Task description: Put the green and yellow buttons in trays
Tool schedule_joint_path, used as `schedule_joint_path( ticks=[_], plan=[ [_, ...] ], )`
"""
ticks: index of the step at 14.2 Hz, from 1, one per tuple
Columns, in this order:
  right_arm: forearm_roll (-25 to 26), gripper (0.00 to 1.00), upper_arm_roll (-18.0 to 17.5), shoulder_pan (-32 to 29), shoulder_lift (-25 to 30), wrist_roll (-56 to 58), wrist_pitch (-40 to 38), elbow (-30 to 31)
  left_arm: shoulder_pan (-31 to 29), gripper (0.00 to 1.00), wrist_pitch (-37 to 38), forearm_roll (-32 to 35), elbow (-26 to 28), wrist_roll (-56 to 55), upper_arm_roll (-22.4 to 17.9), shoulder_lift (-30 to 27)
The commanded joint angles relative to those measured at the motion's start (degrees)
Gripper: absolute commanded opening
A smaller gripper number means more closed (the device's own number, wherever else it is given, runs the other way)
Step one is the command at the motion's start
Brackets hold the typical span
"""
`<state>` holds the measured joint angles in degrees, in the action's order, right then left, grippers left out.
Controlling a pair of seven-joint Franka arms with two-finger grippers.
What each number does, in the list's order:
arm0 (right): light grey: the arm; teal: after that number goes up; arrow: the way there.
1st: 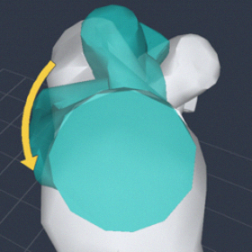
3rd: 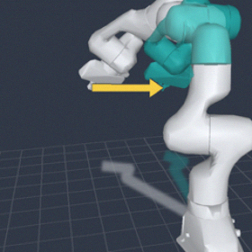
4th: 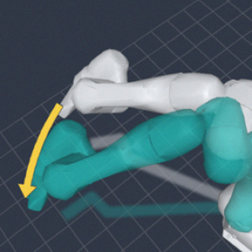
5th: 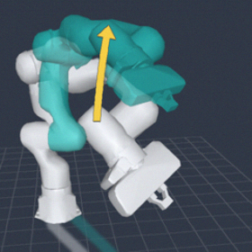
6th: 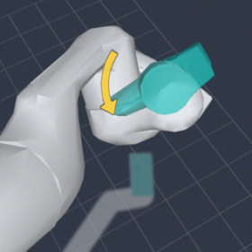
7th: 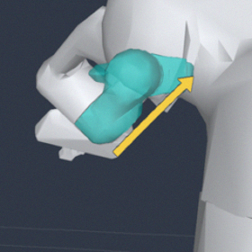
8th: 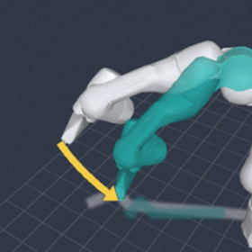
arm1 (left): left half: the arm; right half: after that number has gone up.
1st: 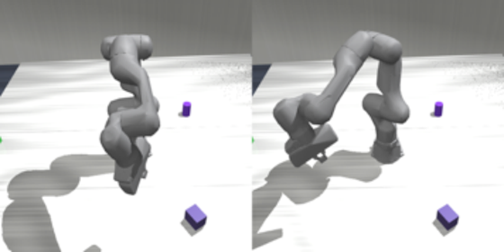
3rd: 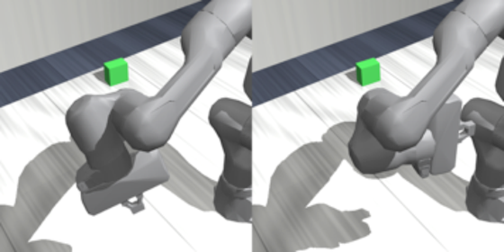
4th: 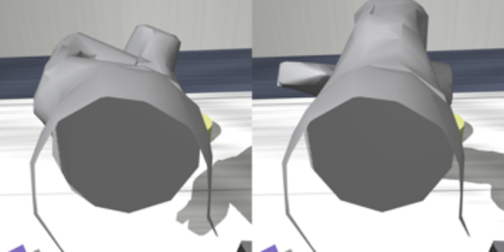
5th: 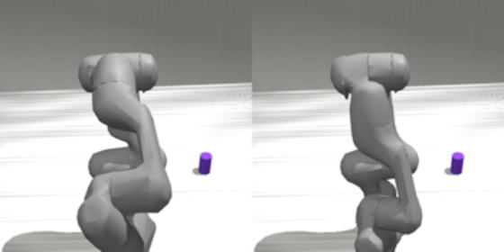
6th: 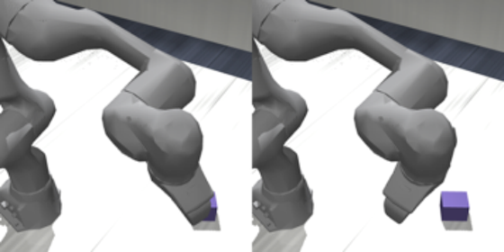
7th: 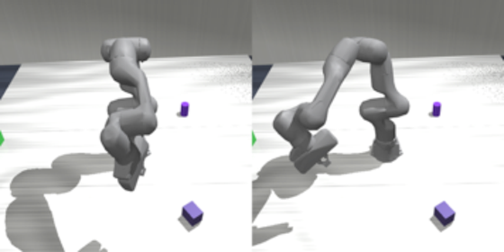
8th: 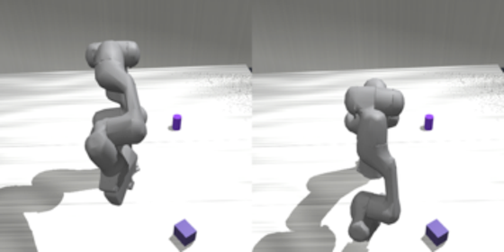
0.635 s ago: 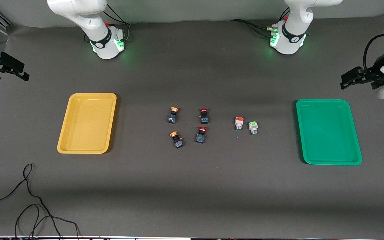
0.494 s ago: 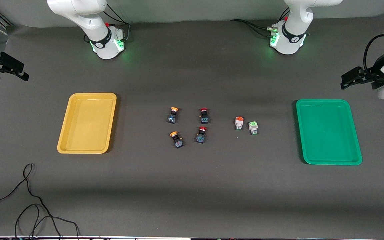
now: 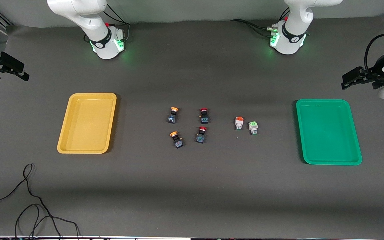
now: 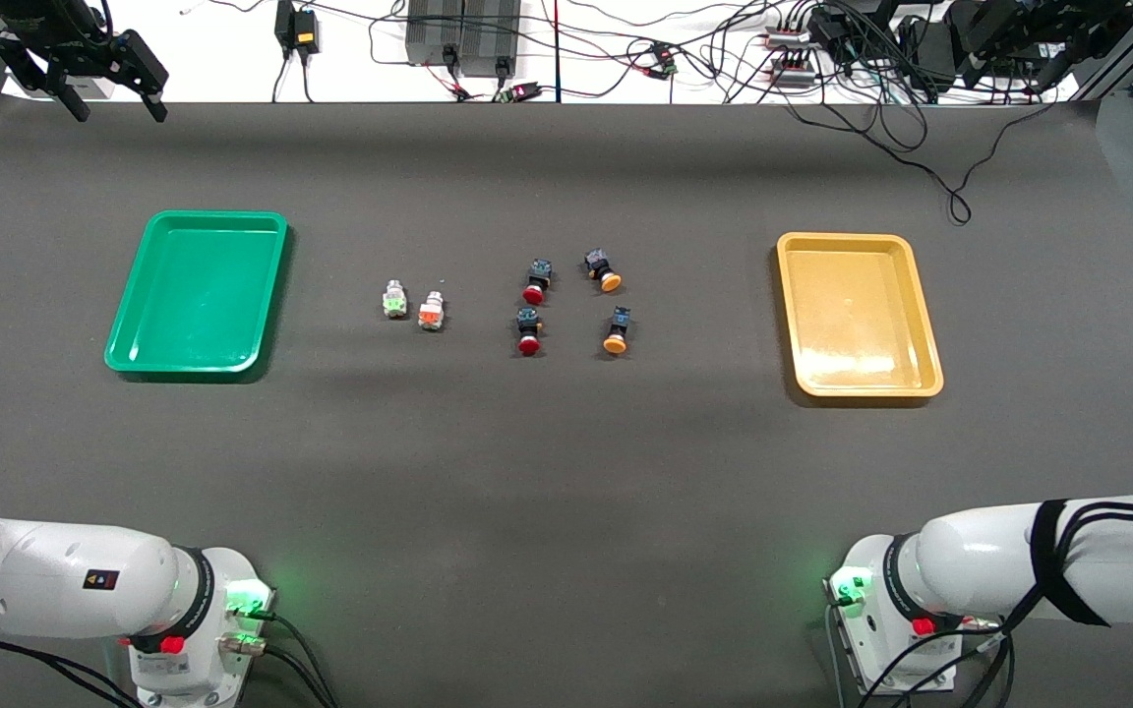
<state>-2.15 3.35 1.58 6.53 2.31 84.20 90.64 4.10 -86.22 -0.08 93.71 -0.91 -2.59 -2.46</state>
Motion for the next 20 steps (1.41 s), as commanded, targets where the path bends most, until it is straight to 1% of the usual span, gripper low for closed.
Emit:
schedule_joint_path(
  ticks=[1, 7, 9, 10, 11, 13, 18, 20],
  plan=[
    [0.57, 1.00, -0.45, 0.27, -1.78, -1.25, -0.52, -2.39, 0.64, 1.00, 0.36, -0.45, -0.11, -0.41, -0.67, -1.05],
    [0.66, 1.00, -0.36, 0.18, -2.22, -1.08, -0.61, -2.83, 0.82, 1.00, 0.36, -0.45, -0.11, -0.41, -0.49, -0.97],
    [0.75, 1.00, -0.10, 0.18, -2.05, -0.99, -0.61, -2.83, 1.61, 1.00, 0.36, -0.45, 0.50, -1.46, 0.38, -0.88],
    [0.66, 1.00, -0.10, 0.18, -2.13, -1.25, -0.61, -3.18, 1.78, 1.00, 0.36, -0.45, 1.03, -1.55, 1.95, -0.88],
    [0.66, 1.00, -0.01, 0.09, -2.40, -1.17, -0.61, -3.27, 1.96, 1.00, 0.01, -0.53, 1.82, -2.34, 2.67, -0.97],
    [0.75, 1.00, 0.08, 0.09, -4.58, -0.99, -0.61, -4.15, 1.96, 1.00, -1.22, -0.89, 3.84, -7.24, 6.26, -1.58],
    [1.10, 1.00, 0.26, -0.52, -5.21, -1.17, -0.70, -4.94, 2.84, 1.00, -7.89, -1.50, 9.99, -21.30, 15.57, -3.60],
    [1.10, 1.00, 0.34, -0.61, -5.21, -0.29, -0.61, -5.12, 3.19, 1.00, -10.70, -2.03, 12.62, -23.26, 17.61, -4.30]
  ],
)
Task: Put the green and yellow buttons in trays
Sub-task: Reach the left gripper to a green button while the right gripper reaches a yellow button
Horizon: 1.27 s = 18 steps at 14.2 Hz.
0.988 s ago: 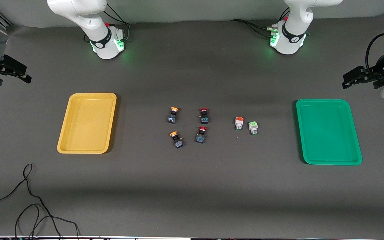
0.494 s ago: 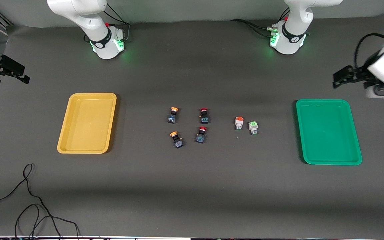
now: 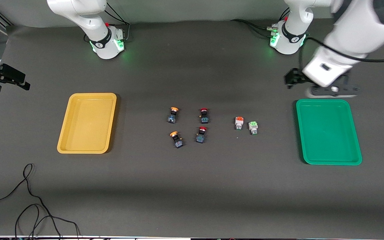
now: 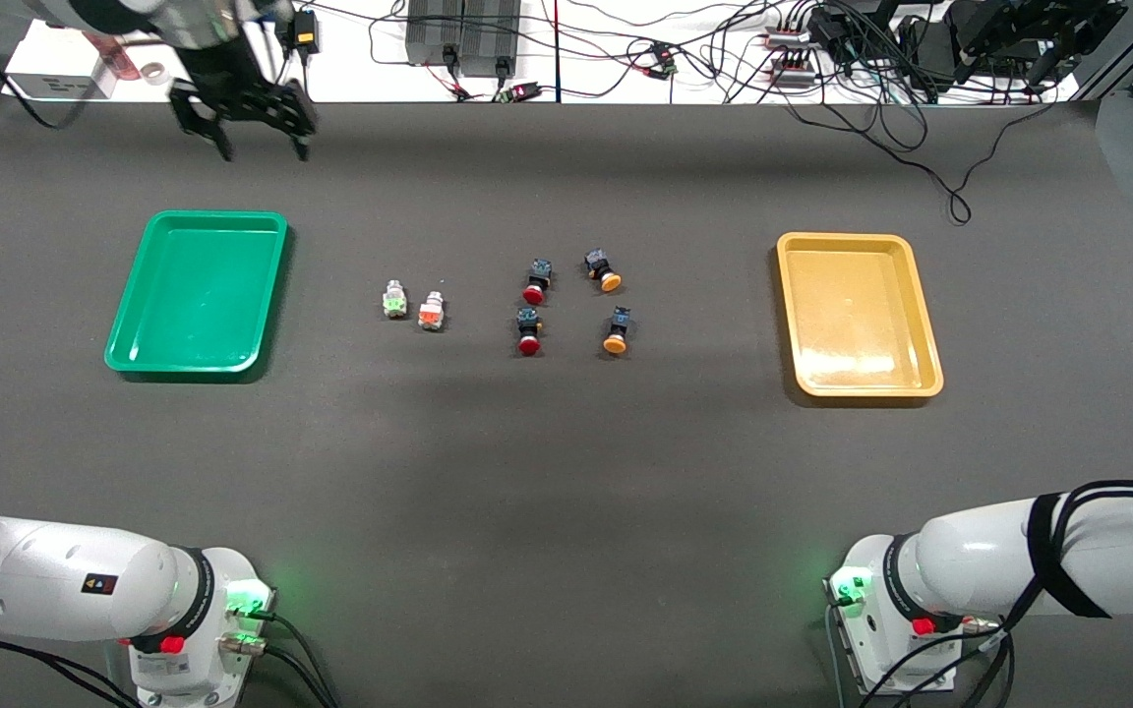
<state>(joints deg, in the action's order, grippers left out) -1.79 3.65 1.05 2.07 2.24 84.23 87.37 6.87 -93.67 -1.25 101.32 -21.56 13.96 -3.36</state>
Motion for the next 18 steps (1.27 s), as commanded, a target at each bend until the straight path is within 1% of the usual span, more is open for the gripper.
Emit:
schedule_joint_path(
  ticks=[1, 4, 5, 7, 8, 9, 11, 13, 15, 17, 18],
  plan=[
    [0.57, 1.00, 0.04, 0.09, -1.01, -0.48, -0.74, -1.51, 0.42, 1.00, -5.10, -2.08, 7.11, -2.61, 1.41, -4.19],
    [0.30, 1.00, -0.66, 1.58, -3.11, -1.96, -0.48, -2.73, 1.56, 1.00, -13.18, -2.53, 15.20, -2.78, 1.77, -5.17],
    [-0.40, 1.00, -0.75, 2.20, -3.73, -5.02, 0.05, -2.91, 1.83, 1.00, -16.43, -2.44, 17.83, -2.78, 1.77, -4.73],
    [-0.93, 1.00, -0.75, 5.96, -5.66, -13.10, 0.40, -4.40, 1.83, 1.00, -25.64, -2.53, 24.41, -2.78, 1.77, -3.50],
    [-0.84, 1.00, -0.75, 7.98, -6.63, -14.79, 1.01, -4.67, 1.83, 1.00, -29.95, -2.53, 26.97, -2.96, 1.77, -2.37],
    [-0.76, 1.00, -0.66, 9.92, -7.42, -16.89, 2.24, -4.32, 1.92, 1.00, -33.21, -2.27, 28.39, -3.57, 1.77, -0.53],
    [-0.93, 1.00, -0.75, 13.09, -10.49, -23.39, 4.70, -4.32, 2.01, 1.00, -37.97, -1.56, 28.58, -3.75, 1.77, 5.26],
    [-0.93, 1.00, -0.66, 17.30, -13.82, -26.74, 8.30, -3.88, 2.18, 1.00, -43.33, -0.86, 28.49, -4.01, 1.77, 10.36],
    [-1.02, 1.00, -0.75, 20.12, -16.73, -30.52, 13.30, -2.31, 2.44, 1.00, -47.99, -0.16, 28.49, -4.63, 1.68, 14.24],
    [-1.37, 1.00, -0.75, 22.93, -18.58, -35.78, 19.97, 1.11, 2.45, 1.00, -52.12, 3.08, 28.14, -7.25, 1.68, 18.19],
    [-1.72, 1.00, -0.75, 24.60, -19.72, -38.59, 23.22, 2.70, 2.45, 1.00, -53.53, 5.79, 28.05, -8.83, 1.68, 19.78]
  ],
)
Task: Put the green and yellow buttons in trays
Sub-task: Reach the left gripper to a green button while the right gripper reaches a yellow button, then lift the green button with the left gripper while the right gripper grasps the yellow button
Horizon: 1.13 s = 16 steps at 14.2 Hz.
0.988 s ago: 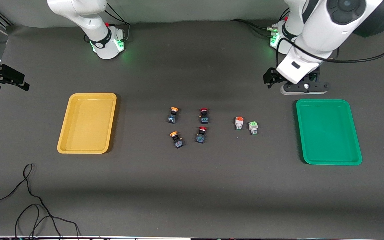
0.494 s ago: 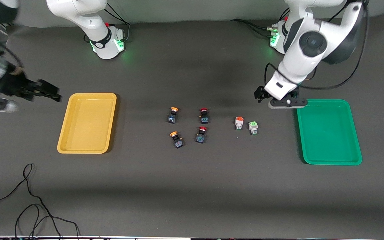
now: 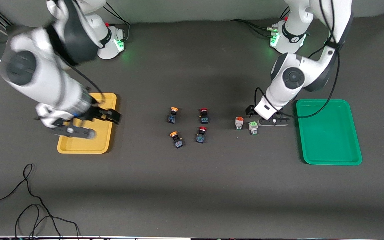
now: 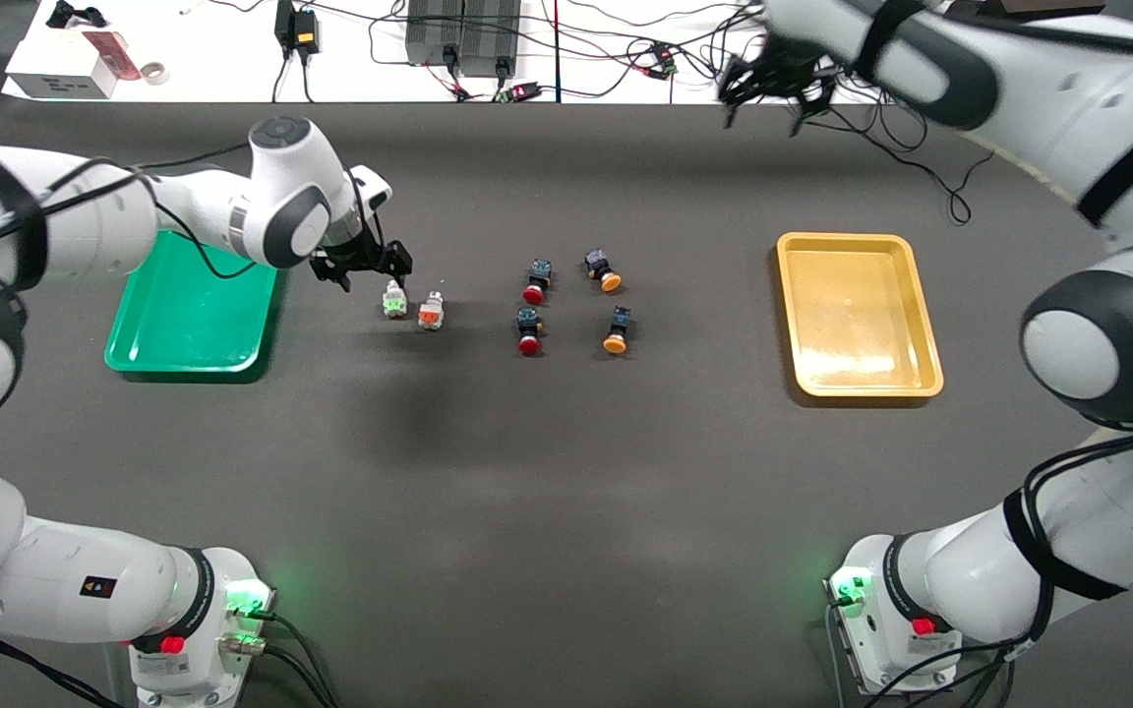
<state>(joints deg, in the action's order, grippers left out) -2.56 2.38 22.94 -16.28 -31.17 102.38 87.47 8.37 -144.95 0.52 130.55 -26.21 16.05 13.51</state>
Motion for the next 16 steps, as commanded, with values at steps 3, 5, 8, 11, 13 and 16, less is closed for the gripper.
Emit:
schedule_joint_path(
  ticks=[3, 5, 8, 11, 13, 16],
  plan=[
    [-0.96, 1.00, 0.52, 7.54, -7.17, -10.57, 11.34, 3.76, 0.77, 1.00, -4.20, 6.69, -2.40, -5.26, -0.67, 6.87],
    [-1.05, 1.00, 0.52, 9.31, -9.81, -13.20, 12.75, 4.29, 0.77, 1.00, -4.90, 6.78, -2.76, -5.26, -0.76, 8.37],
    [-2.97, 1.00, 0.60, 12.83, -9.39, -13.47, 15.29, 9.72, 0.86, 0.95, -6.23, 6.95, -3.28, -5.26, -1.02, 10.39],
    [-3.16, 1.00, 0.69, 15.91, -9.39, -15.93, 20.55, 14.47, 0.77, 0.75, -6.23, 6.95, -5.21, -5.43, -1.11, 12.33],
    [-3.16, 1.00, 0.78, 17.14, -9.47, -16.38, 25.39, 17.55, 0.86, 0.45, -6.23, 7.04, -5.30, -6.13, -1.73, 12.33],
    [-3.07, 1.00, 0.69, 17.32, -10.17, -16.38, 35.39, 23.25, 0.95, 0.15, -6.14, 7.04, -5.31, -7.27, -1.73, 12.24]
  ],
)
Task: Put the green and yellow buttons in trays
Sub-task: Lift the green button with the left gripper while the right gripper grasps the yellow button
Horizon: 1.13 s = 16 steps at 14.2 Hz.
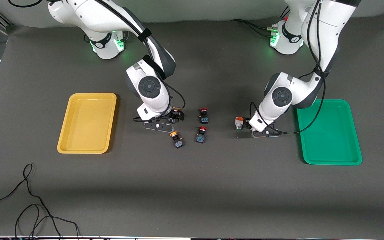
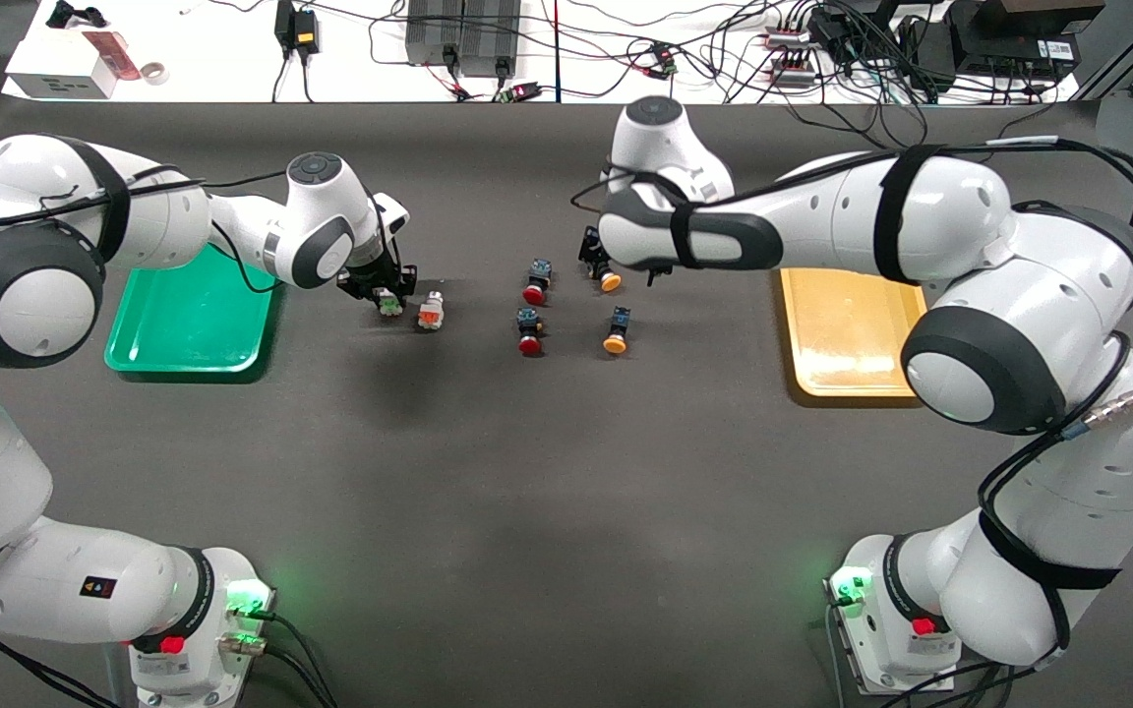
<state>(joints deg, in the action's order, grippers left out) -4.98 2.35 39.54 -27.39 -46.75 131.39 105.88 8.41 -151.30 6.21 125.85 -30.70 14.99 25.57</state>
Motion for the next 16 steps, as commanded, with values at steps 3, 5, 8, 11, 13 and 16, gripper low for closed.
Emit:
schedule_joint_path(
  ticks=[3, 5, 8, 11, 13, 16],
  plan=[
    [-0.73, 1.00, 0.90, 2.12, -1.60, -2.11, 14.84, 8.38, -0.15, 0.12, 6.06, 1.26, -1.92, -2.62, -0.57, -3.39],
    [-0.73, 1.00, 0.90, 2.12, -3.45, -3.52, 17.66, 8.29, -0.77, 0.11, 19.48, 0.74, -6.73, -1.83, -0.57, -7.62],
    [-0.73, 0.72, 0.99, 3.34, -4.68, -7.64, 18.90, 8.29, -4.89, 0.10, 33.57, -5.04, -14.91, 3.95, -0.48, -11.49],
    [-0.73, 0.00, 0.99, 3.26, -4.87, -8.97, 18.55, 8.38, -13.83, 0.10, 40.36, -6.74, -15.20, 15.27, -0.57, -15.97],
    [-0.64, 0.00, 1.17, 3.17, -3.99, -11.60, 18.37, 8.20, -20.60, 0.10, 42.40, -6.30, -15.11, 22.66, -0.75, -17.04],
    [-0.64, 0.00, 1.43, 2.65, -0.66, -11.09, 16.02, 8.03, -28.69, 0.10, 37.33, -4.46, -12.75, 31.99, -0.84, -15.64]
  ],
)
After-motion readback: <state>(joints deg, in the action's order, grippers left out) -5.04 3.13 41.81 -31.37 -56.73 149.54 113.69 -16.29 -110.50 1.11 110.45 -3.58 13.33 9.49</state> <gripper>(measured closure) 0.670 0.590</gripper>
